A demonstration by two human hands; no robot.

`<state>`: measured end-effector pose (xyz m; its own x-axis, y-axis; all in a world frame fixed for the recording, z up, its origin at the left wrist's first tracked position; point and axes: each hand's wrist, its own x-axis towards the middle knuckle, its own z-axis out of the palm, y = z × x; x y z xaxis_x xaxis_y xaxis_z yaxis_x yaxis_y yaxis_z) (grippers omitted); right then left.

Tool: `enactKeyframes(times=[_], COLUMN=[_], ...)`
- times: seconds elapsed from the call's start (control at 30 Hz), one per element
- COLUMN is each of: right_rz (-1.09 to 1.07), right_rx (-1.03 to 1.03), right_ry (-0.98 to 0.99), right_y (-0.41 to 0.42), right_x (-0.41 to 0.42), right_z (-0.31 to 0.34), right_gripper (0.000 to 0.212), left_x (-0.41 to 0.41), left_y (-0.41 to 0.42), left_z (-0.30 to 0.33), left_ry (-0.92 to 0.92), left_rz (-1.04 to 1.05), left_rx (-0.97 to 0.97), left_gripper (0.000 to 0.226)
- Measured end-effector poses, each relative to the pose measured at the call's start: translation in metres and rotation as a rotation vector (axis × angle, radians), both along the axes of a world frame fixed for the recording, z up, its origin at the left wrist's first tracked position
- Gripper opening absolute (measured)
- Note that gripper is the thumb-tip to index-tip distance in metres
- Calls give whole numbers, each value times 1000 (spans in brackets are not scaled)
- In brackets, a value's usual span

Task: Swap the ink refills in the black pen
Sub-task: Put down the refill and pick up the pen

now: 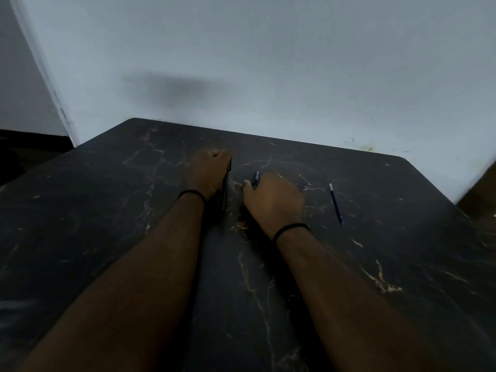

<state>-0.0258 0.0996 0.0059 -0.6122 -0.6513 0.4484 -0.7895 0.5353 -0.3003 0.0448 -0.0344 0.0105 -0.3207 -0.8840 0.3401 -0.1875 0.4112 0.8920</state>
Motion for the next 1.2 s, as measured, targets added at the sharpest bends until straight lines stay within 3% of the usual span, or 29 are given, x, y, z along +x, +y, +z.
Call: enactKeyframes(times=[0.2,0.63,0.77,0.9,1.0,1.1,1.2], right_rz=[38,37,44,80,99,118,191], right_rx=[28,-46,-138,-345,-431,-495,-382], right_ry=[-4,-33,-71,-261,-341,-330,-413], right_y=[1,4,12,21,30,44,57], right_x=[4,7,5,4,5,-1,-8], right_z=[2,6,8,12,16,25,29], right_gripper=[32,36,36,43,31,27,27], left_x=[1,-1,-10,-18,-24,-26,-29], left_y=[3,3,10,24,34,40,48], left_z=[0,0,2,7,11,13,14], left_ry=[-31,-61,150,353,476,522,463], left_rz=[-24,-13,-95,-270,-356,-426,-521], left_rx=[-27,-63,110,344,410,470,462], left_gripper=[38,43,32,27,24,29,29])
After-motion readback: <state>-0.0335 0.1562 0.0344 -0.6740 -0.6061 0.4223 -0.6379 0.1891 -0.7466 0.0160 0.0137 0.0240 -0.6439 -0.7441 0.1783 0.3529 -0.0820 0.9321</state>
